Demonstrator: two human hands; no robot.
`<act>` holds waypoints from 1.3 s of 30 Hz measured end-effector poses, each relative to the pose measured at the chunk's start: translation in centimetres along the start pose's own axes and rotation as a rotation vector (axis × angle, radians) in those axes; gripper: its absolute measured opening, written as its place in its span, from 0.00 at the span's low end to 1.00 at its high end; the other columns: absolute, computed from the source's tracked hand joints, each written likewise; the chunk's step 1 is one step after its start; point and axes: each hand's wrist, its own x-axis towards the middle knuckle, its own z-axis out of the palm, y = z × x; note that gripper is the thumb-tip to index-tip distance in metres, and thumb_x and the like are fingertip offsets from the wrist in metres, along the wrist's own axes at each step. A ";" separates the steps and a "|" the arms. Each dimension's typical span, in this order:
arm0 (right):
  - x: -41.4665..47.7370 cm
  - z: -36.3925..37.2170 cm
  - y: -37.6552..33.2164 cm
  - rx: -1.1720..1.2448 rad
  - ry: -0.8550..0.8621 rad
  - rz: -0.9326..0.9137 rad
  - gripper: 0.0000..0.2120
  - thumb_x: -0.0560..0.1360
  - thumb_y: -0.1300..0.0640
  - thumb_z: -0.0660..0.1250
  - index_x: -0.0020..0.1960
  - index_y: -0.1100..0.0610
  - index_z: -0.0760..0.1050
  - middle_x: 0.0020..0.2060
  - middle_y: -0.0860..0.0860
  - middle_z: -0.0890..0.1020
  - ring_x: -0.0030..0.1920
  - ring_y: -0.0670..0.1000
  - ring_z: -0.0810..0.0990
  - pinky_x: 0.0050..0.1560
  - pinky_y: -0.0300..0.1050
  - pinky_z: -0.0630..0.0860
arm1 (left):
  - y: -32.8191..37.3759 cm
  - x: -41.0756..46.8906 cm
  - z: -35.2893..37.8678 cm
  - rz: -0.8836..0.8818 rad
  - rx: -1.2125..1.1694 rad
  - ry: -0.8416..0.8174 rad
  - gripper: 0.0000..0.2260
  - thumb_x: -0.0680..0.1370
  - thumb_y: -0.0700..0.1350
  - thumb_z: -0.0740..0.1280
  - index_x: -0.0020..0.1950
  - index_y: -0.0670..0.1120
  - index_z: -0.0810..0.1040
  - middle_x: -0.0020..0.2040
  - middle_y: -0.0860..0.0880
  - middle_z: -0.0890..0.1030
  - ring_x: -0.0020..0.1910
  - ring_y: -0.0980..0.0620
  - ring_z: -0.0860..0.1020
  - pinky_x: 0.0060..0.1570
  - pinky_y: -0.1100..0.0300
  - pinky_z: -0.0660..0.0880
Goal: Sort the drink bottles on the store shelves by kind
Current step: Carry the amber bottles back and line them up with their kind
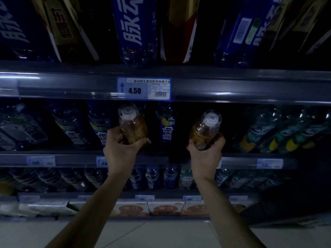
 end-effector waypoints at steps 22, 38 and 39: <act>-5.8 -6.5 -14.5 0.036 0.055 -0.096 0.36 0.63 0.56 0.78 0.63 0.42 0.62 0.56 0.46 0.73 0.57 0.45 0.74 0.53 0.30 0.71 | 11.5 -6.2 -4.2 0.142 -0.069 -0.259 0.27 0.58 0.53 0.81 0.49 0.66 0.70 0.46 0.65 0.78 0.47 0.72 0.75 0.37 0.78 0.70; 1.1 -15.3 -24.2 -0.025 0.137 -0.116 0.35 0.61 0.52 0.77 0.58 0.38 0.60 0.53 0.48 0.74 0.50 0.44 0.77 0.36 0.27 0.72 | 26.9 -8.0 2.7 0.258 -0.183 -0.416 0.27 0.57 0.54 0.80 0.50 0.62 0.71 0.44 0.64 0.79 0.44 0.72 0.76 0.34 0.78 0.70; 1.9 -15.9 -24.6 -0.024 0.142 -0.117 0.34 0.60 0.52 0.77 0.57 0.37 0.60 0.52 0.47 0.74 0.49 0.43 0.77 0.35 0.26 0.72 | 27.7 -8.0 3.4 0.262 -0.180 -0.424 0.27 0.57 0.55 0.80 0.50 0.62 0.71 0.44 0.64 0.79 0.44 0.72 0.76 0.35 0.78 0.70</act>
